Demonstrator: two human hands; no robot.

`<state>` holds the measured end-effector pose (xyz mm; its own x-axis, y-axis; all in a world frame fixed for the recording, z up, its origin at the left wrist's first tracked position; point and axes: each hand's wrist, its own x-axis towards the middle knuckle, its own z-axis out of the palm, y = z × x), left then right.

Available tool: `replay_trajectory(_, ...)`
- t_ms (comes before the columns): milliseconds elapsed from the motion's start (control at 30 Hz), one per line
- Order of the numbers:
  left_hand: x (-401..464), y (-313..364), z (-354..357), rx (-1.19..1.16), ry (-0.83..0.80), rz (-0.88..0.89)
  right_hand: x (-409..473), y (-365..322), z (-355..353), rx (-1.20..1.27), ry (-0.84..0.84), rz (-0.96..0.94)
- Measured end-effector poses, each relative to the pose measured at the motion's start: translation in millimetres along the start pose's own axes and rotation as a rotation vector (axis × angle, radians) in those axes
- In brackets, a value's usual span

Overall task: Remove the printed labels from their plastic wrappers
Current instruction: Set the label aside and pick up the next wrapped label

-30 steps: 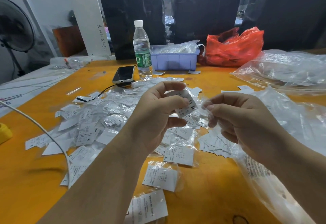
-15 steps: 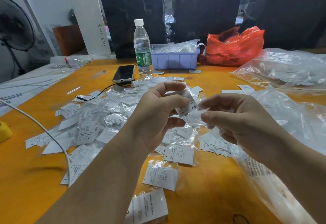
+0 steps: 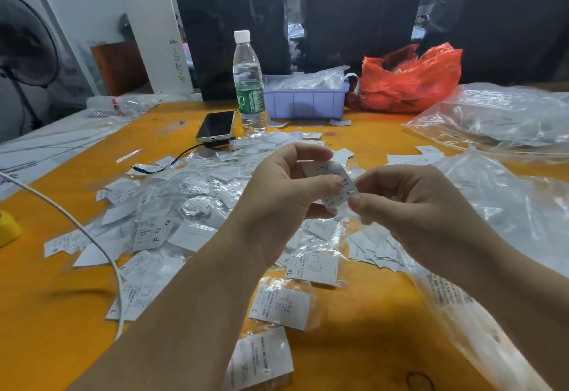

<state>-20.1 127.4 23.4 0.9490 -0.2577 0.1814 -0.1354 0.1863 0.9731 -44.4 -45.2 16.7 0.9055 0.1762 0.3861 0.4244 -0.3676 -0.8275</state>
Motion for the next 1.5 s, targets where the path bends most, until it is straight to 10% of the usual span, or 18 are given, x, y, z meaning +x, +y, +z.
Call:
replay_trajectory(533, -0.9, -8.2, 8.5, 0.187, -0.069, -0.047, 4.4, 5.0, 1.5, 0.447, 0.115, 0.289)
replay_trajectory(1500, 3.0, -7.3, 3.7, 0.260, -0.084, -0.152, 5.0, 3.8, -2.7, 0.485, 0.097, 0.263)
